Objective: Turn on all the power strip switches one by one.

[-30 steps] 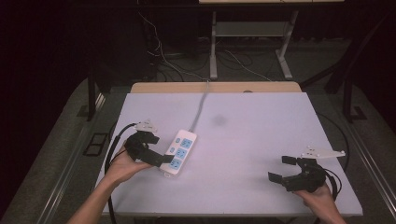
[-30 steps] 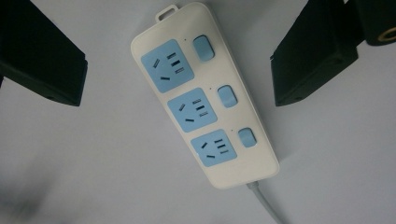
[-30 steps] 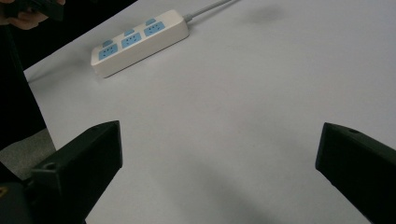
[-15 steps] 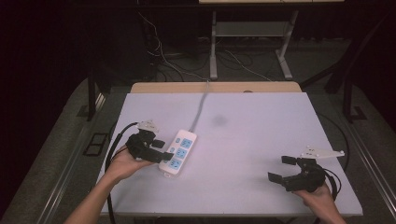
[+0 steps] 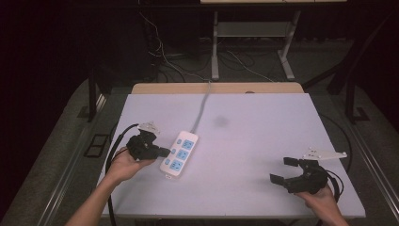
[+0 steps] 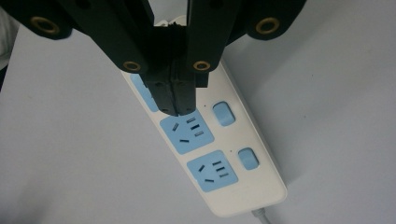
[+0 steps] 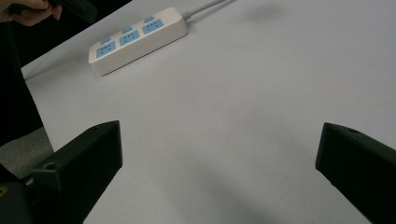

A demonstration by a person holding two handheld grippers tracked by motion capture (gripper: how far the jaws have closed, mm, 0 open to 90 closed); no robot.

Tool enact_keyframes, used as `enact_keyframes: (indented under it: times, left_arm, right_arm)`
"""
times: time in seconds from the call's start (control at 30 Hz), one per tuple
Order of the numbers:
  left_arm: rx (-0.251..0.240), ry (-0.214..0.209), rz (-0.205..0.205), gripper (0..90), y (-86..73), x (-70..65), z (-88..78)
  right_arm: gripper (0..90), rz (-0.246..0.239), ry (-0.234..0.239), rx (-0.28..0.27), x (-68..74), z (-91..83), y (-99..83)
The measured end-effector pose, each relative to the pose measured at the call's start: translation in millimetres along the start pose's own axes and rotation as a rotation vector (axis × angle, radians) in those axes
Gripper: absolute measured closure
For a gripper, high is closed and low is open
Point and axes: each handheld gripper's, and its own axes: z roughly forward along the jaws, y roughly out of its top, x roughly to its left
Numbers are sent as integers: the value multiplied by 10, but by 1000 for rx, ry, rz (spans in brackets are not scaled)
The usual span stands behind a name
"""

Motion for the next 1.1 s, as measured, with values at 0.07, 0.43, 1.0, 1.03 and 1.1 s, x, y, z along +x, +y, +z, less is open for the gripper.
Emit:
enact_keyframes:
  times: [0.07,0.43,1.0,1.03,1.1]
  left_arm:
    - [19,1,6,896,-8,3,25]
    - [64,9,-3,896,-59,42,115]
    - [60,1,11,899,-134,39,210]
    - [51,2,6,899,-147,38,213]
    - [57,-7,6,900,-155,44,216]
  right_arm:
    - [6,-1,0,0,0,-1,0]
    - [6,-3,-1,2,-1,1,-2]
    - [6,-8,-2,3,0,6,-2]
    - [6,-8,-1,2,-1,7,-2]
    - [6,-7,1,0,-1,7,0]
